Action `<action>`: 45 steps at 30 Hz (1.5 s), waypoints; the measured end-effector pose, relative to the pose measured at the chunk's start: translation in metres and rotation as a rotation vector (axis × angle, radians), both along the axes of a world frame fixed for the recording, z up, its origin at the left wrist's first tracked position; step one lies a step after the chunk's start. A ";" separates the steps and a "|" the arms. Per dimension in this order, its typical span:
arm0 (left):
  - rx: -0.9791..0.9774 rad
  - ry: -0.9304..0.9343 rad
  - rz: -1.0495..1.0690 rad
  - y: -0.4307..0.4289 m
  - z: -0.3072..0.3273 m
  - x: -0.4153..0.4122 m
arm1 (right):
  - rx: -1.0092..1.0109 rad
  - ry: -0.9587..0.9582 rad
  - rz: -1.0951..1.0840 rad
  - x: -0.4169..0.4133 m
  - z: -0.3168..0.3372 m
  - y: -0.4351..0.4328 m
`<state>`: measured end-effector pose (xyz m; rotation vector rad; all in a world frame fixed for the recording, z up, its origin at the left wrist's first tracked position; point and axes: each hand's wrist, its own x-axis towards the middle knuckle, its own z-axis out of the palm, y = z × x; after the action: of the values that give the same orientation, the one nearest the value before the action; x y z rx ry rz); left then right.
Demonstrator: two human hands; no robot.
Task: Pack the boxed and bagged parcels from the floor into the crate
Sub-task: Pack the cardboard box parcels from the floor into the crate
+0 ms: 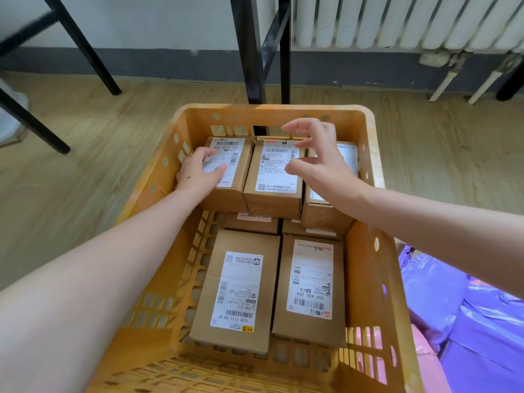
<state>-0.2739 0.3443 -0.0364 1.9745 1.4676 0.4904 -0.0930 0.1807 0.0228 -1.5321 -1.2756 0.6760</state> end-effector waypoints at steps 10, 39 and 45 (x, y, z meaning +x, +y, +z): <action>0.005 0.136 -0.037 -0.004 0.012 -0.004 | 0.000 -0.061 -0.006 0.004 0.003 -0.013; 0.450 -0.206 -0.757 -0.263 0.091 0.274 | -0.449 -0.379 -0.405 0.186 -0.020 -0.238; 0.363 -0.107 -0.881 -0.304 0.061 0.312 | -0.524 -0.364 -0.501 0.225 -0.031 -0.283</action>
<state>0.0381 0.0407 0.0249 2.5663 0.3479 0.4586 0.1316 -0.1021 -0.0080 -2.3859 -0.9334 0.4256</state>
